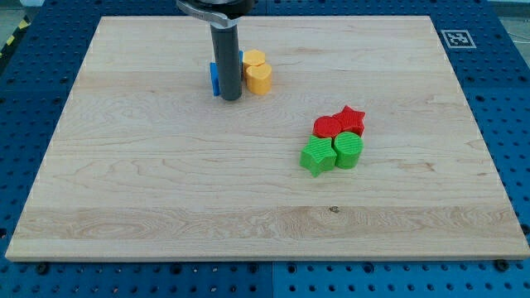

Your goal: Move the arm to the top of the red star

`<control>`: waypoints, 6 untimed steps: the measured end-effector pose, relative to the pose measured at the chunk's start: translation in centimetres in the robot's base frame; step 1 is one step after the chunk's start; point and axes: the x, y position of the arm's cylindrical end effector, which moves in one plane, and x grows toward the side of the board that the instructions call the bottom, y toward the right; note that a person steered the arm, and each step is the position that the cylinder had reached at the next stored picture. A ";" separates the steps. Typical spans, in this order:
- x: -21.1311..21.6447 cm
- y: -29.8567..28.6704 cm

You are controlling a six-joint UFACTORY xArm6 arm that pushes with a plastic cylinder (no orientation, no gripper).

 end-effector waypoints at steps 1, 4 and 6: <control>2.2 -0.5; 3.4 13.9; 3.4 14.1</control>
